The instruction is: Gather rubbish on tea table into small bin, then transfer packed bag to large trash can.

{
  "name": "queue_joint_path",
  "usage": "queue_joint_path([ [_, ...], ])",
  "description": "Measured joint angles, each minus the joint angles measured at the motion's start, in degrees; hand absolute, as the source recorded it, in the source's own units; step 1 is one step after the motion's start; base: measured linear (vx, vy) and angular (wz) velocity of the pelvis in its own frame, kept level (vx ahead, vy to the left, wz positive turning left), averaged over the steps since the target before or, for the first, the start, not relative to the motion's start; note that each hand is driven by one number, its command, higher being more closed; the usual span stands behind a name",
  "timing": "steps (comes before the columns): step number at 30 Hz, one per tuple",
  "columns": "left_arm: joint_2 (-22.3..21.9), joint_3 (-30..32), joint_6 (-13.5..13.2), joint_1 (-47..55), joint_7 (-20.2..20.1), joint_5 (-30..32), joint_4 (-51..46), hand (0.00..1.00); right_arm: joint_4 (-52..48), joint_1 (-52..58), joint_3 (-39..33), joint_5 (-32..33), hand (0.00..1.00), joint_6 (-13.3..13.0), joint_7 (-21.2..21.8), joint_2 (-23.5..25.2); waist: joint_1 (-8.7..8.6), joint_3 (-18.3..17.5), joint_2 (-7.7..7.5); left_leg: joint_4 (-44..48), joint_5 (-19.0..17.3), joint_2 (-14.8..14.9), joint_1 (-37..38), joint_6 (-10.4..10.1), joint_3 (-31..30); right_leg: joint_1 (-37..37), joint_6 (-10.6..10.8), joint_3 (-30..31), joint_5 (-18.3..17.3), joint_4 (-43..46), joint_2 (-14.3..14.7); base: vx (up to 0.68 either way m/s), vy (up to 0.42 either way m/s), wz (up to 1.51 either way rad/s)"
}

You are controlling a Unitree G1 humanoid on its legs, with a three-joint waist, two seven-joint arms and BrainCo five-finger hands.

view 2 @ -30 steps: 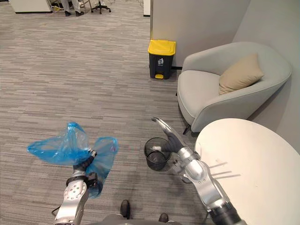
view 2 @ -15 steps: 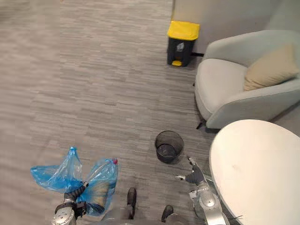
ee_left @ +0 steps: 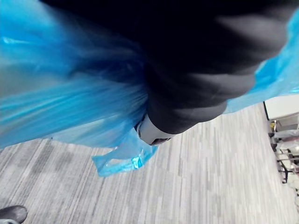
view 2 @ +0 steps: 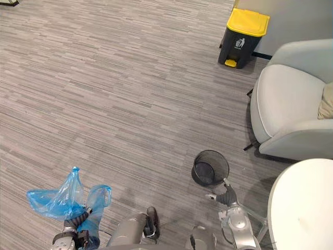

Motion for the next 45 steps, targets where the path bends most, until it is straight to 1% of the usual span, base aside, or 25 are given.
queue_joint_path([
  [3,0.39,-2.04,-0.03,-2.81,-0.07,0.0,0.15,1.0,-0.03,-0.01,-0.15,0.3,0.0,0.01,-0.15,-0.19,-1.63,0.35,0.09,-1.96,-1.63,-1.11,2.86,-0.68,-2.72,-4.69,1.68,-2.37,2.34,-12.51,2.26,0.4,0.022,0.6],
  [5,-0.18,-2.67,-0.05,-4.87,-0.07,0.07,0.92,1.0,0.05,0.56,-0.58,0.33,0.0,0.24,-0.16,-0.22,-2.05,0.54,0.3,-2.83,-2.22,-1.43,6.23,-3.0,-4.45,-5.12,1.31,-3.01,6.61,-20.96,2.96,0.44,-0.043,0.64],
  [8,-0.76,-3.88,-0.16,-4.53,-0.12,0.16,1.05,1.0,-1.31,3.9,-1.02,0.33,0.0,0.49,0.22,-0.12,-3.22,-1.85,0.61,-1.84,-6.99,0.09,12.61,-8.81,-7.76,-4.42,-2.57,-3.73,10.24,-18.36,3.99,0.67,-0.164,0.75],
  [10,-2.48,-3.88,-0.03,-4.65,-0.36,0.16,0.85,1.0,-2.46,4.5,-1.16,0.34,0.0,0.91,0.26,-0.22,-3.56,-1.18,3.12,15.2,-5.65,5.5,7.97,-10.67,-4.07,-0.18,-4.65,-5.32,10.89,-17.5,7.62,0.78,-0.215,0.23],
  [11,-4.1,-3.29,-0.03,-3.62,-0.65,0.16,0.45,1.0,-4.91,4.6,-1.07,0.41,0.0,1.01,0.3,-0.28,-2.59,-1.1,4.98,29.24,1.7,10.3,2.57,-9.39,-2.59,3.72,-5.7,-4.84,9.31,-19.77,11.08,0.78,-0.195,-0.42],
  [13,-5.13,-3.53,0.12,-3.24,-1.26,0.13,0.35,1.0,-8.52,4.32,-1.11,1.16,0.0,0.95,0.05,-0.14,-0.5,-0.81,4.89,41.28,1.56,13.88,-3.22,-8.29,-1.73,10.1,-6.59,-1.43,8.31,-24.12,14.23,0.73,-0.117,-0.8],
  [15,-5.79,-3.81,0.07,-4.09,-1.51,0.12,-1.15,1.0,-11.4,4.17,-1.55,2.52,0.0,0.76,-0.35,-0.1,0.85,-0.22,3.05,40.48,-0.39,13.59,-8.85,-5.33,0.35,18.15,-6.7,2.13,8.23,-29.84,14.29,0.71,-0.088,-0.65],
  [18,-5.89,-3.76,-0.11,-4.11,-1.52,0.15,-3.58,1.0,-11.69,2.13,-1.79,2.63,0.0,0.74,-1.02,-0.03,2.81,0.28,1.87,27.75,-0.86,10.03,-15.02,-5.5,-0.11,23.73,-7.42,8.09,7.12,-32.7,12.94,0.62,0.082,-0.98],
  [20,-6.1,-3.78,-0.16,-4.03,-1.51,0.18,-3.74,1.0,-10.48,0.89,-2.21,2.53,0.0,0.63,-0.97,-0.17,4.8,-0.18,2.43,6.29,4.63,5.97,-15.59,-9.34,-7.67,25.61,-3.2,12.91,3.08,-32.05,11.87,0.63,0.28,-1.26],
  [21,-6.14,-3.78,-0.16,-3.98,-1.5,0.18,-3.73,1.0,-10.41,0.88,-2.28,2.53,0.0,0.63,-0.98,-0.16,4.85,-0.25,2.55,5.73,4.93,5.96,-15.47,-9.4,-7.98,25.66,-3.1,13.09,2.95,-32.01,11.91,0.57,0.332,-1.43],
  [22,-5.89,-3.35,0.05,-2.52,-1.38,0.83,-2.11,1.0,-5.61,-0.87,-2.54,2.36,0.0,1.05,-1.03,1.03,4.56,-1.56,2.06,3.26,13.82,6.04,-14.54,-8.72,-9.96,27.39,0.74,18.48,-3.14,-30.1,10.84,0.55,0.297,-1.4],
  [24,-5.15,-2.86,0.36,-1.88,-1.28,1.73,-2.65,1.0,-5.17,0.28,-2.24,2.17,0.0,1.07,-0.72,2.37,4.82,-2.98,-0.25,7.69,6.28,6.35,-13.65,-8.03,-5.8,25.24,2.77,21.01,-3.37,-24.64,8.57,0.53,0.242,-1.43],
  [27,-4.93,-4.14,0.35,-1.02,-1.26,1.86,-3.63,1.0,-4.96,0.83,-0.96,0.12,0.0,1.02,-0.71,2.78,4.08,-2.57,-0.92,8.56,-0.49,6.84,-4.01,-5.81,1.04,15.77,13.66,21.01,0.47,2.52,5.78,0.44,0.214,-0.97],
  [30,-2.96,-4.36,0.25,-1.43,-0.85,1.78,-3.84,1.0,-3.42,1.07,1.93,-0.7,0.0,1.17,-0.48,3.28,1.39,-2.55,-0.84,3.7,-2.79,6.94,5.16,-5.58,4.88,4.78,7.22,10.92,-1.67,11.03,3.32,0.49,0.124,-0.47],
  [31,-1.82,-3.88,0.26,-2.14,-0.57,1.77,-3.82,1.0,-3.35,1.09,2.28,-1.21,0.0,1.15,-0.49,3.39,1.23,-2.58,-0.93,1.04,-2.91,7.01,7.85,-5.83,5.96,0.66,4.61,7.17,-1.95,7.42,3.24,0.46,0.021,-0.33],
  [33,-1.45,-3.67,0.25,-3.82,-0.18,1.73,-3.62,1.0,-2.3,0.68,2.16,-2.07,0.0,1.16,-0.54,3.23,0.76,-2.52,-0.85,-2.16,-3.02,6.99,10.84,-6.62,6.74,-3.9,3.31,3.1,-0.74,-2.12,3.39,0.44,-0.02,-0.08],
  [34,-1.66,-3.29,0.23,-4.53,-0.11,1.72,-3.06,1.0,-0.95,0.11,2.15,-2.14,0.0,1.17,-0.52,3.03,0.6,-2.21,-0.59,-3.45,-2.85,7.14,12.81,-6.95,6.75,-4.22,2.49,1.77,1.82,-9.43,4.13,0.76,-0.086,0.1],
  [35,-1.65,-2.99,0.24,-5.19,-0.03,1.75,-2.16,1.0,0.71,-0.43,2.06,-2.22,0.0,1.47,-0.52,2.78,0.1,-2.2,-0.64,-5.59,-2.83,7.0,16.5,-8.84,6.69,-3.56,0.45,0.03,9.05,-20.88,5.71,0.6,-0.098,0.13],
  [37,-1.98,-2.97,0.22,-5.19,-0.04,2.06,-1.43,1.0,0.85,-0.04,1.92,-2.56,0.0,1.47,-0.59,1.83,-0.93,-2.26,-0.64,-5.94,-3.52,7.46,20.15,-10.38,5.35,-1.91,-5.19,0.22,18.45,-22.66,6.77,0.64,-0.117,0.14],
  [38,-2.82,-2.96,0.22,-5.38,-0.1,2.29,-0.64,1.0,1.6,-0.97,0.98,-2.57,0.0,1.57,-0.58,1.02,-0.87,-2.47,1.74,-3.83,-2.09,9.88,20.12,-12.92,4.27,-2.2,-5.03,-0.79,16.11,-18.99,8.09,0.65,-0.138,-0.04],
  [39,-2.89,-2.96,0.23,-5.58,-0.07,2.29,-0.62,1.0,1.3,-1.45,0.58,-2.57,0.0,1.54,-0.64,0.97,-1.15,-2.33,1.72,0.17,0.03,10.22,19.09,-13.72,3.69,-2.04,-5.44,-1.09,13.21,-16.89,8.07,0.76,-0.193,-0.26],
  [41,-4.74,-2.98,0.27,-5.3,-0.15,2.28,-0.61,1.0,0.32,-1.39,-0.16,-2.54,0.0,1.55,-0.75,0.88,-1.17,-1.6,2.92,18.51,10.26,13.59,13.22,-11.23,1.36,3.96,-6.74,-1.09,9.42,-18.27,10.5,0.61,-0.201,-0.29],
  [42,-5.29,-2.98,0.25,-4.95,-0.2,2.29,-0.68,1.0,-0.61,-1.23,-0.1,-2.54,0.0,1.63,-0.81,0.98,-0.6,-1.36,3.27,24.82,11.51,15.04,11.04,-10.95,0.46,6.56,-6.97,-0.43,8.93,-19.94,11.65,0.58,-0.128,-0.53],
  [43,-6.04,-3.39,0.23,-4.9,-0.31,2.29,-0.71,1.0,-2.96,-0.76,-0.25,-2.47,0.0,1.64,-1.1,1.33,0.12,-0.94,3.67,35.72,7.11,16.49,6.26,-10.88,-0.89,11.51,-7.25,0.86,8.17,-23.29,13.47,0.58,-0.049,-0.71],
  [45,-6.38,-3.55,0.23,-5.09,-0.7,2.24,-0.78,1.0,-5.66,-0.89,-0.3,-1.94,0.0,1.36,-1.27,2.23,1.8,-0.12,2.2,40.39,2.15,15.28,-1.28,-8.76,-0.91,17.85,-8.01,4.27,7.48,-27.73,13.93,0.49,-0.008,-0.7],
])
